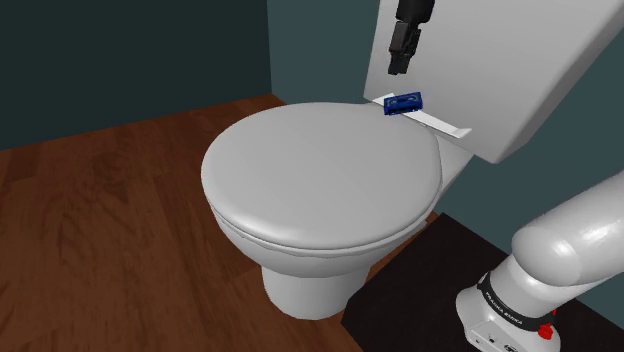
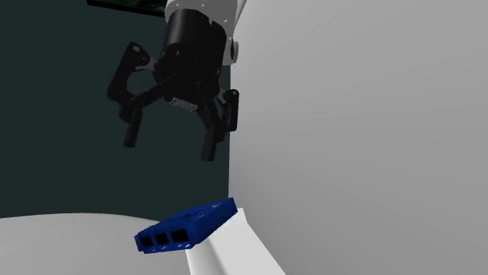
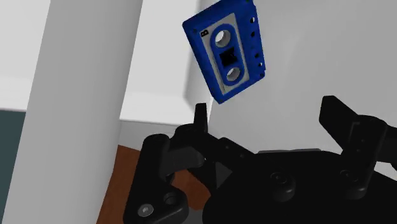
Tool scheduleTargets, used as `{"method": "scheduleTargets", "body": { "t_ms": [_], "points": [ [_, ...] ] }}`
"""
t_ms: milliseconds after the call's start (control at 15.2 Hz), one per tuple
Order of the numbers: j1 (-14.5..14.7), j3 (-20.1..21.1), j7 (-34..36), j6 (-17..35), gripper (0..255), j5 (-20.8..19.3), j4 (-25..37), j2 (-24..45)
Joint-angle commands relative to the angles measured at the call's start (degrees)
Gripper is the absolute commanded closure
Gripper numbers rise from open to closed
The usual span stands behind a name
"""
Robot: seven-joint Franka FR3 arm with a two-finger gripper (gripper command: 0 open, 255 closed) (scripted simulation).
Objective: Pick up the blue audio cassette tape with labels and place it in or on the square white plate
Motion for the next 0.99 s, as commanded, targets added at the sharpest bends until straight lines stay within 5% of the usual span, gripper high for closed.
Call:
{"method": "scheduleTargets", "body": {
  "t_ms": [0, 198, 264, 594, 924],
  "points": [
    [-1.3, -2.9, -5.2, 8.9, 0, 5.1, -8.9, -9.4],
    [-2.0, -9.0, -16.8, 24.6, 0, 16.4, -26.7, -26.6],
    [-2.7, -8.8, -17.7, 25.0, 0, 17.3, -27.4, -27.3],
    [-5.4, -5.3, -19.3, 28.0, 0, 19.9, -30.1, -26.7],
    [-0.3, -8.0, -17.5, 31.2, 0, 17.9, -31.7, -26.2]
  ]
}}
